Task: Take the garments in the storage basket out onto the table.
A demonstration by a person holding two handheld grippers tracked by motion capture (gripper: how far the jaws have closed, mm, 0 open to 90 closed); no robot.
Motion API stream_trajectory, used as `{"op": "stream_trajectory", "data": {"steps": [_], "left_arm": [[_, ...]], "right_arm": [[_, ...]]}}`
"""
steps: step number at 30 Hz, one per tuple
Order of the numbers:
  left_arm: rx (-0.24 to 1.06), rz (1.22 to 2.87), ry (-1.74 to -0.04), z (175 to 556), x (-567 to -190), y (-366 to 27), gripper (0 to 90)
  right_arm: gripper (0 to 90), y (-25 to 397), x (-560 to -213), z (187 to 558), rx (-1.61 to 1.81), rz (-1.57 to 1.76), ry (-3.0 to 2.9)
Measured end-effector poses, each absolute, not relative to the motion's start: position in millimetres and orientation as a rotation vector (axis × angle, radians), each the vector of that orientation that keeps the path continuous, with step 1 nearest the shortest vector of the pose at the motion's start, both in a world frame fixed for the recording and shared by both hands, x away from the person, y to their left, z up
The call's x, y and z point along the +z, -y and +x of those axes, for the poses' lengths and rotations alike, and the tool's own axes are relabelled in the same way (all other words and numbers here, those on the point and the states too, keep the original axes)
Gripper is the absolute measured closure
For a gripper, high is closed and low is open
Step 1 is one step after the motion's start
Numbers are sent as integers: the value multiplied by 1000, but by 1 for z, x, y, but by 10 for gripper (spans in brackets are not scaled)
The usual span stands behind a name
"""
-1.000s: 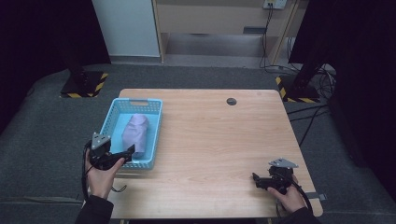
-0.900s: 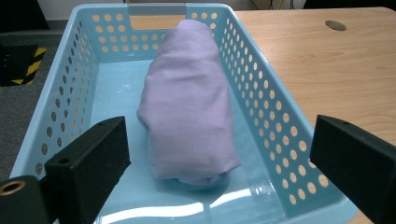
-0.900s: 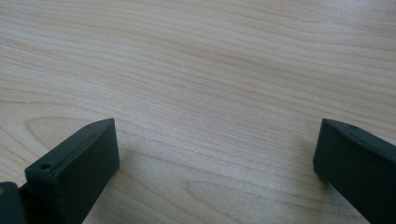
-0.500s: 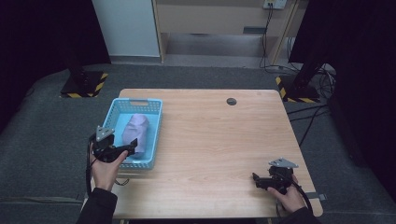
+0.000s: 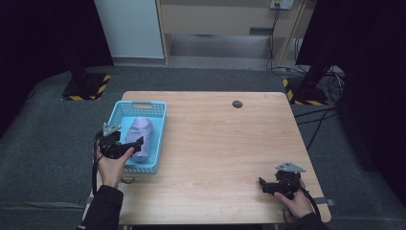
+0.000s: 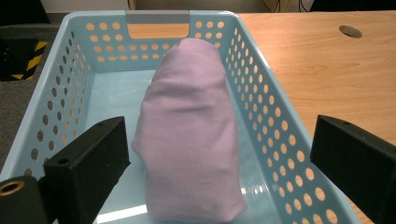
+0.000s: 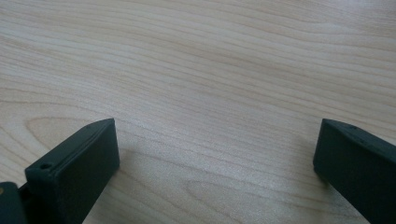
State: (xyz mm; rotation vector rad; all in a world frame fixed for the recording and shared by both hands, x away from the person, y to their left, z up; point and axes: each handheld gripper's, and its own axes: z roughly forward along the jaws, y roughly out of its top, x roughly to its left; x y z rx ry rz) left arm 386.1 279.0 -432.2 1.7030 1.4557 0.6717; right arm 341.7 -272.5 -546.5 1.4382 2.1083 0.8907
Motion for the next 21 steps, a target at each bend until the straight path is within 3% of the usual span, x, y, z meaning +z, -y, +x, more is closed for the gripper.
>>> {"op": "stream_trajectory", "data": {"steps": [21], "left_arm": [[662,1725,-1491,416,-435,-275,36]], "right_arm": [[5,272,-546,342,891,1439,-2108]]}}
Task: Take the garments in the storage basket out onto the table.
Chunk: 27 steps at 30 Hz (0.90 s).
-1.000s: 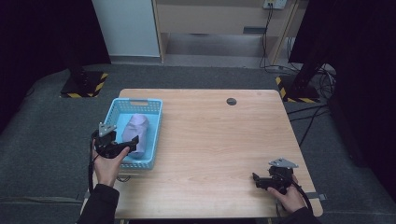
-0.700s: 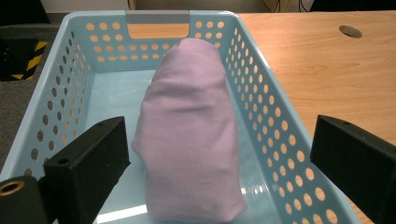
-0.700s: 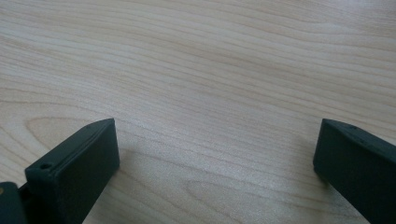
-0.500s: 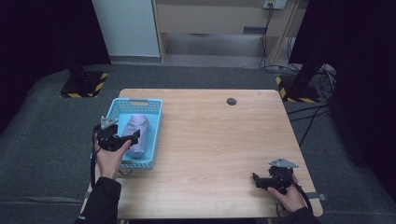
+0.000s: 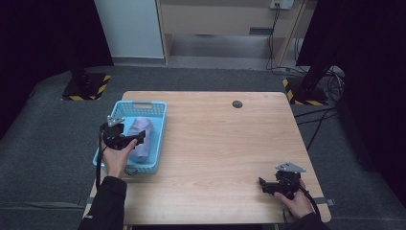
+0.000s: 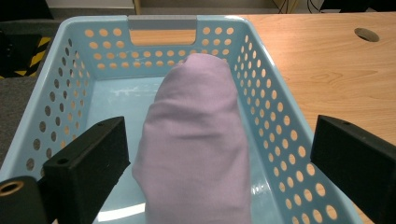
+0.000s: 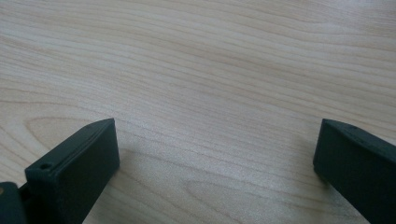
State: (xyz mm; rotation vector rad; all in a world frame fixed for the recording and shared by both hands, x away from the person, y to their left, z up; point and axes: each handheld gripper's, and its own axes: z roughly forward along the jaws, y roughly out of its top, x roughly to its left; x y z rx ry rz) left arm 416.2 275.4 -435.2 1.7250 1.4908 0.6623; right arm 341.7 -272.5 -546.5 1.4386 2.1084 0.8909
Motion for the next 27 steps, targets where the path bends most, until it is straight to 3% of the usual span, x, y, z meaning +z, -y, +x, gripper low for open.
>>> {"op": "stream_trajectory", "data": {"steps": [27], "left_arm": [[644,1786,-1549,456,-463,-270,35]], "right_arm": [[5,273,-546,342,891,1437,-2109]]}}
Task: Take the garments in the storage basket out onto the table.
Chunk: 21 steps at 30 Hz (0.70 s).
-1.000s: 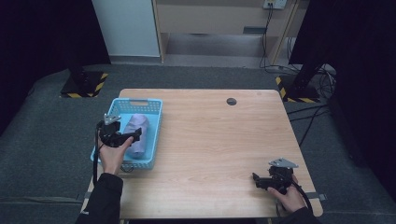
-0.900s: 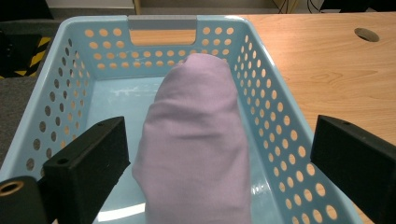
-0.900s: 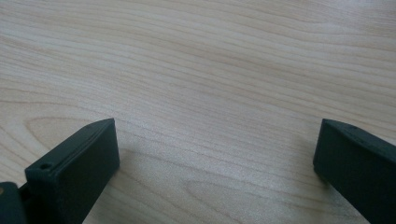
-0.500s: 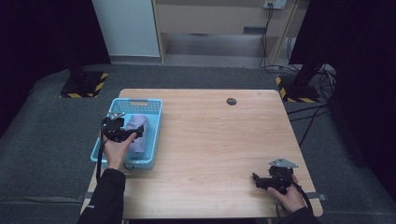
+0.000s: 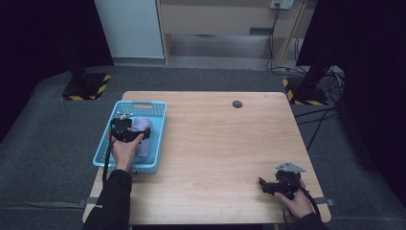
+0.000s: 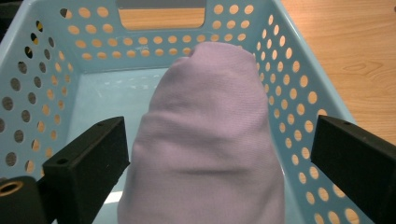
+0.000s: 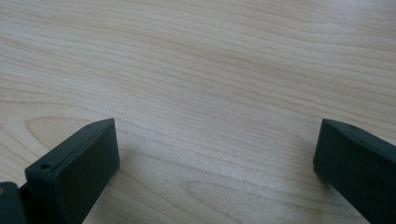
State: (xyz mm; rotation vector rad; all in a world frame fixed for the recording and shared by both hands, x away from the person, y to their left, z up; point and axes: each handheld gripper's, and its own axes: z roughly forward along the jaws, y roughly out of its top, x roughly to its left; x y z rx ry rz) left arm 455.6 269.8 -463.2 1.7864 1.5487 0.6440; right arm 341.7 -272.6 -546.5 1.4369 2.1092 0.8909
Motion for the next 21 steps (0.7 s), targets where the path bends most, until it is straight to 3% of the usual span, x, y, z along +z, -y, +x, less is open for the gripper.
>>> {"op": "stream_trajectory", "data": {"steps": [21], "left_arm": [[667,1896,-1618,473,-489,-265,38]], "right_arm": [[5,272,-546,342,891,1438,-2109]]}}
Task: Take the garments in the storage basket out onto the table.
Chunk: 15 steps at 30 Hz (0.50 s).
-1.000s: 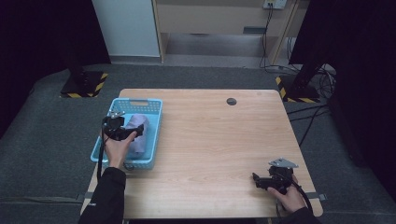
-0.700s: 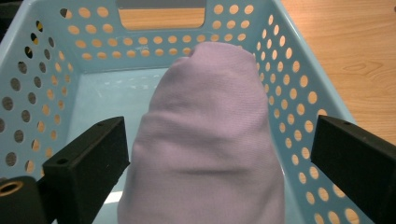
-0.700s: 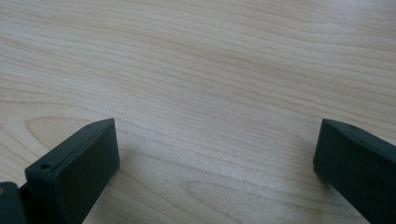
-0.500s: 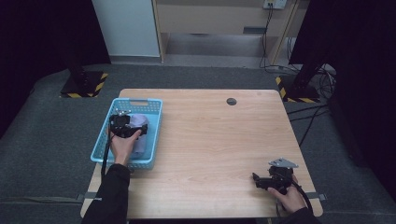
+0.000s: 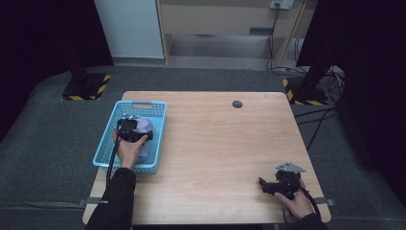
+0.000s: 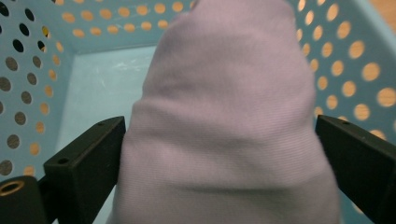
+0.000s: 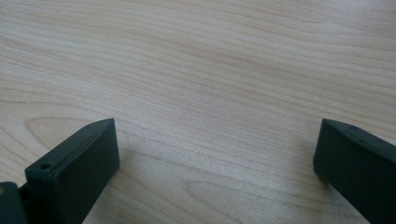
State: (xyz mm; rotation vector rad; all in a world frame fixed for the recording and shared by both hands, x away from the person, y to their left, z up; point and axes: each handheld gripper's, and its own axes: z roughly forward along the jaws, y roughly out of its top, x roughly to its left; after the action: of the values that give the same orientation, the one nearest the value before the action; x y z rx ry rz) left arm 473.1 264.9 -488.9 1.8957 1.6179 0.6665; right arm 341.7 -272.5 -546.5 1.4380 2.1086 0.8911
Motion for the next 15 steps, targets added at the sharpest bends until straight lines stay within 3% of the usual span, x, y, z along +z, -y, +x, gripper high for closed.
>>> {"op": "stream_trajectory", "data": {"steps": [9,15], "left_arm": [[631,1874,-1654,474,-494,-271,97],[661,1893,-1653,472,-493,-267,182]], "right_arm": [[5,272,-546,342,891,1438,-2109],[5,272,-546,342,891,1438,-2109]]}}
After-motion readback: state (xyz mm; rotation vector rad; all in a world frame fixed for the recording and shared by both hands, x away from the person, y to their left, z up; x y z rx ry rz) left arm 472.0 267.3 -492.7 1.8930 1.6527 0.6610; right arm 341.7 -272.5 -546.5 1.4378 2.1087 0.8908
